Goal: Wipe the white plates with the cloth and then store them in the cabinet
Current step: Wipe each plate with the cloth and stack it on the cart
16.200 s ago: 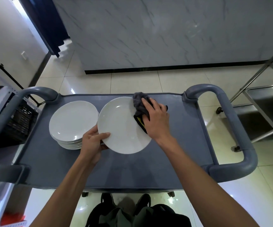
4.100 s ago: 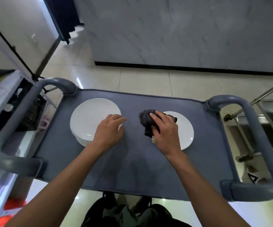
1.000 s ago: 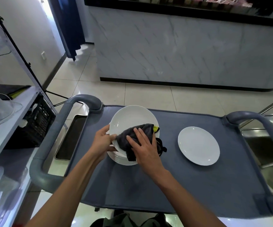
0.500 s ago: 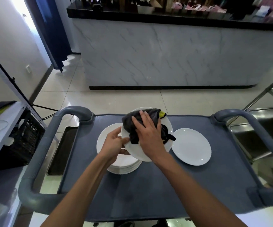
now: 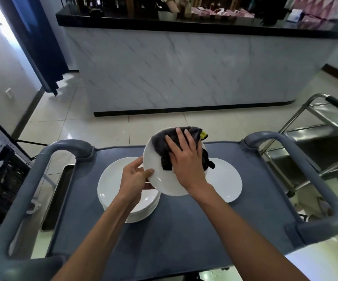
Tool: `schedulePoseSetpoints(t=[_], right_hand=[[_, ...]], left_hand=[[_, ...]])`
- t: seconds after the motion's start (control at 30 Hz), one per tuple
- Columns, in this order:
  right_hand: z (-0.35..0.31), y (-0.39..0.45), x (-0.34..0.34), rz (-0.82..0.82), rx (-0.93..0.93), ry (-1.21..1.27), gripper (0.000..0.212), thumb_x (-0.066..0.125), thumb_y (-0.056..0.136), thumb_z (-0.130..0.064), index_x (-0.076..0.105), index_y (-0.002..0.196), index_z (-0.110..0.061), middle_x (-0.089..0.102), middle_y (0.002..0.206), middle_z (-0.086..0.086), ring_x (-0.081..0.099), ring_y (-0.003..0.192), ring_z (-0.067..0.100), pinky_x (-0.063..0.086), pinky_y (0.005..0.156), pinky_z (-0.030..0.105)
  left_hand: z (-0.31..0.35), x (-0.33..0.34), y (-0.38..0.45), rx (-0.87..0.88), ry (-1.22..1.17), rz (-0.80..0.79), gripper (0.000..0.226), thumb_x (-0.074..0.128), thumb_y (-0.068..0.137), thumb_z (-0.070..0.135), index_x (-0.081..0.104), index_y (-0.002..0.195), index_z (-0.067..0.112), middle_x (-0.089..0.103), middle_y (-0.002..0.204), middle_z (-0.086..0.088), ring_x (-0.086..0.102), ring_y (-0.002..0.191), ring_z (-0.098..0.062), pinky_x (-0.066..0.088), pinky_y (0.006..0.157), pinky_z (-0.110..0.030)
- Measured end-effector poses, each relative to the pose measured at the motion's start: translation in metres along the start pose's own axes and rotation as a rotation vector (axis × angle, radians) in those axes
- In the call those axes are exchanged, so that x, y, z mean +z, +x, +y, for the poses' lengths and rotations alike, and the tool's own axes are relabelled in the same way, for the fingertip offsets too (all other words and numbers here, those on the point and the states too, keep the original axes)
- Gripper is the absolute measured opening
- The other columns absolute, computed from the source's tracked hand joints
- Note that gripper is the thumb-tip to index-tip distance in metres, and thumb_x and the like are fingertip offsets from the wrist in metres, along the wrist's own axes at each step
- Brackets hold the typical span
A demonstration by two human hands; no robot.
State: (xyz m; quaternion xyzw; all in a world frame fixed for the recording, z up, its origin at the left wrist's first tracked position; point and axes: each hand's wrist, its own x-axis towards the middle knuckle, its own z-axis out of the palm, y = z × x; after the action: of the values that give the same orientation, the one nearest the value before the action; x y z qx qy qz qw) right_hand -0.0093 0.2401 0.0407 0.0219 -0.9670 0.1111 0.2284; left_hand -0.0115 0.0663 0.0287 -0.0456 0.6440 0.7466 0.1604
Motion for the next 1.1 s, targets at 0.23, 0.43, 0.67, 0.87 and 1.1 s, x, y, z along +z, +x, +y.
schedulePoseSetpoints(t=[0.23,0.43,0.67,0.87,1.1], right_hand=[[0.038,-0.009,-0.012,-0.088,0.047,-0.022,0.050,0.051,0.101,-0.029,0.042,0.150,-0.026,0.028,0.162,0.008,0.019,0.151,0.028,0.016,0.119,0.060],[0.054,-0.026,-0.014,-0.132,0.042,0.010,0.052,0.052,0.101,-0.028,0.039,0.151,-0.025,0.030,0.161,0.007,0.022,0.151,0.025,0.018,0.119,0.059],[0.063,-0.043,-0.016,-0.136,0.003,0.081,0.051,0.048,0.103,-0.029,0.037,0.153,-0.025,0.029,0.162,0.008,0.022,0.151,0.024,0.018,0.119,0.057],[0.083,-0.047,-0.018,-0.104,-0.082,0.111,0.049,0.054,0.101,-0.021,0.045,0.149,-0.023,0.037,0.157,0.011,0.031,0.147,0.028,0.026,0.116,0.060],[0.128,-0.040,-0.016,0.017,-0.127,0.061,0.073,0.067,0.078,0.008,0.052,0.143,-0.022,0.040,0.155,0.013,0.035,0.146,0.030,0.031,0.113,0.060]], left_hand=[[-0.001,0.022,0.004,0.024,-0.046,0.098,0.043,0.056,0.090,-0.010,0.072,0.117,0.020,0.077,0.092,-0.011,0.071,0.073,-0.031,0.058,0.056,-0.039],[0.004,0.052,0.012,0.040,-0.097,0.143,0.044,0.055,0.090,-0.012,0.073,0.116,0.018,0.076,0.099,-0.015,0.072,0.078,-0.034,0.058,0.057,-0.039],[0.011,0.085,0.019,0.078,-0.103,0.156,0.041,0.055,0.092,-0.009,0.072,0.117,0.019,0.076,0.103,-0.013,0.075,0.088,-0.035,0.061,0.063,-0.045],[0.009,0.099,0.023,0.059,-0.121,0.180,0.039,0.057,0.091,-0.009,0.070,0.118,0.015,0.077,0.100,-0.013,0.075,0.086,-0.037,0.061,0.062,-0.047],[0.007,0.110,0.028,0.032,-0.126,0.203,0.043,0.055,0.093,-0.009,0.070,0.111,0.027,0.077,0.100,-0.010,0.075,0.084,-0.033,0.061,0.061,-0.042]])
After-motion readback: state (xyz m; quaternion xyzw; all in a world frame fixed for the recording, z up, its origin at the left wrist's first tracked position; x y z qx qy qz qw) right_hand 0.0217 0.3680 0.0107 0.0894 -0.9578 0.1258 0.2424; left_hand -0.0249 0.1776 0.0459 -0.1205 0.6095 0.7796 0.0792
